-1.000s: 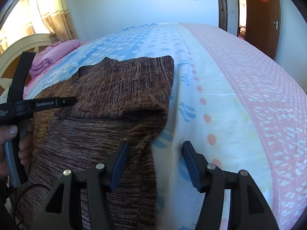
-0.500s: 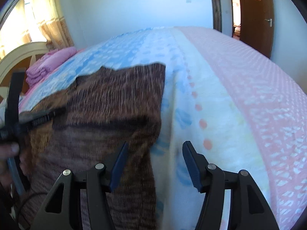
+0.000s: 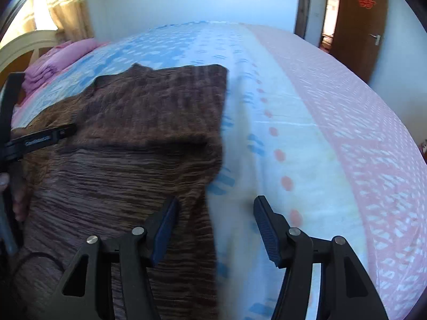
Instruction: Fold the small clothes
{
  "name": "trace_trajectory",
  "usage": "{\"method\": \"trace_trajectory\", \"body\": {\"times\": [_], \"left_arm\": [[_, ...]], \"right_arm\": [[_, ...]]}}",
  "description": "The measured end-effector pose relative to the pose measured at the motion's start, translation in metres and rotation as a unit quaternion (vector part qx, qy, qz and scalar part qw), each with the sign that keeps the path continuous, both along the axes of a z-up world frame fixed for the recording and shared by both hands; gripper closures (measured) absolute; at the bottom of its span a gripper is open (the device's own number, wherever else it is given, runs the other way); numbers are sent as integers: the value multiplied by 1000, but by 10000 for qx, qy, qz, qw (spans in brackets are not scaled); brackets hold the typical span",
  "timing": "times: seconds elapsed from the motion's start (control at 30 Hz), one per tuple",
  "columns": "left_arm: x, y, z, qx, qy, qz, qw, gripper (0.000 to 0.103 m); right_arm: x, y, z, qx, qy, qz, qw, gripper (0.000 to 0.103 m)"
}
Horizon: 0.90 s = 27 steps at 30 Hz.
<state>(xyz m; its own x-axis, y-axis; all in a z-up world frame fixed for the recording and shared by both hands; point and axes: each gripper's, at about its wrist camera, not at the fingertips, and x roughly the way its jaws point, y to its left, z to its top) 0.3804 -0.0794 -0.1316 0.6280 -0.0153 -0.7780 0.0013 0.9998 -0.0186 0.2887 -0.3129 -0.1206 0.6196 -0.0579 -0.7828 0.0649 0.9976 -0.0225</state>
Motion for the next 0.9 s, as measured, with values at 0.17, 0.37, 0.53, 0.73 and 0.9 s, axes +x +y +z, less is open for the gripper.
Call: {"method": "trace_trajectory", "body": {"times": [0.17, 0.37, 0.53, 0.73, 0.9], "left_arm": [[1, 15, 2, -444, 19, 70, 9990, 23], [-2, 19, 11, -388, -173, 176, 9989, 22], [-12, 21, -3, -224, 86, 159, 9996, 22], [-16, 21, -4, -228, 62, 137, 9996, 18], [-19, 27, -3, -459, 0, 176, 9988, 15]], "right_arm": [[-1, 13, 36, -146, -513, 97, 9985, 38], [58, 70, 54, 399, -519, 1063, 9922, 38], [122, 143, 46, -293, -397, 1579, 9862, 38], [178, 200, -2, -1206, -69, 1752, 9771, 40], [158, 170, 18, -516, -394, 1530, 9861, 40]]}}
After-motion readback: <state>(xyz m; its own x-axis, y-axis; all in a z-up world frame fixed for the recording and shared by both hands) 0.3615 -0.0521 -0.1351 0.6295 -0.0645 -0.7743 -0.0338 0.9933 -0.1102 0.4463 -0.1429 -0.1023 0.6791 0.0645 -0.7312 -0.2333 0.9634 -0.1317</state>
